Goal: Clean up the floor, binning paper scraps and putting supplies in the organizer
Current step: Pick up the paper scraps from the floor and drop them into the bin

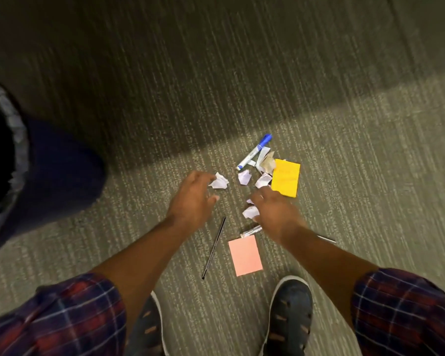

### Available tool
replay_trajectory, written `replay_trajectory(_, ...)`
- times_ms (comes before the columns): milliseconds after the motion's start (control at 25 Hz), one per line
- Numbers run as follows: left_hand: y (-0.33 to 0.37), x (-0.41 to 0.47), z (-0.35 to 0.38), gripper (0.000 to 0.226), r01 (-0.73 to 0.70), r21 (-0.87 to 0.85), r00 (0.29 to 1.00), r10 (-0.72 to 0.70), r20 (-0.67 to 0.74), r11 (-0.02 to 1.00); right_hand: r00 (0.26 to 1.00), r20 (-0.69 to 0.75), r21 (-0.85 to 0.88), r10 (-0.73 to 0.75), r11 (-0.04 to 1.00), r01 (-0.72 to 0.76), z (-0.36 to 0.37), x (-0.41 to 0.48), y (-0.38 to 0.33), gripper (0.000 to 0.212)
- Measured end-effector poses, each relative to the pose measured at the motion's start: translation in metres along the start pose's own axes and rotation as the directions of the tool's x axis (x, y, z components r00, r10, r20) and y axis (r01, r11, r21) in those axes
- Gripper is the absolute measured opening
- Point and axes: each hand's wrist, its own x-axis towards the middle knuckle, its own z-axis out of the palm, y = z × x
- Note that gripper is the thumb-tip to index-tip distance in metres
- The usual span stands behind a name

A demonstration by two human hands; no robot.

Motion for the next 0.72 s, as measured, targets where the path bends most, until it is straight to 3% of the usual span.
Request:
replay_trajectory(160, 0.001, 0.028, 0.026, 0.054, -0.065, 0.178, 0.997, 0.058, 0.045, 0.982, 0.996, 0.014, -0.152, -0.087, 0.984, 0.088, 0.009, 0.019, 0.003, 0.056)
replay_trajectory(240, 0.002, 0.039, 0.034, 0.053, -0.093, 0.276, 0.994, 0.071, 0.086, 0.957, 0.992, 0.002, -0.15, -0.126, 0.981, 0.125, 0.008, 0.024, 0.004, 0.051)
replay_trajectory(400, -0.001, 0.056, 0.04, 0.032, -0.074, 0.252, 0.993, 0.046, 0.113, 0.965, 0.986, 0.026, -0.034, -0.167, 0.985, 0.168, 0.006, 0.031, 0.009, 0.05)
replay_trajectory(520, 0.006, 0.062, 0.038, 0.014, -0.021, 0.174, 1.0, 0.02, 0.01, 0.984, 0.985, -0.068, 0.199, -0.16, 0.965, 0.171, 0.004, 0.036, 0.016, 0.035)
replay_trajectory(600, 0.017, 0.061, 0.036, 0.008, 0.044, 0.102, 0.997, -0.038, -0.065, 0.994, 0.974, -0.225, 0.463, 0.034, 0.883, 0.077, -0.005, 0.036, 0.021, 0.015)
replay_trajectory(720, 0.034, 0.057, 0.041, 0.008, 0.076, 0.019, 0.997, -0.076, -0.024, 0.997, 0.863, -0.31, 0.71, 0.399, 0.701, -0.069, -0.026, 0.047, 0.04, 0.009)
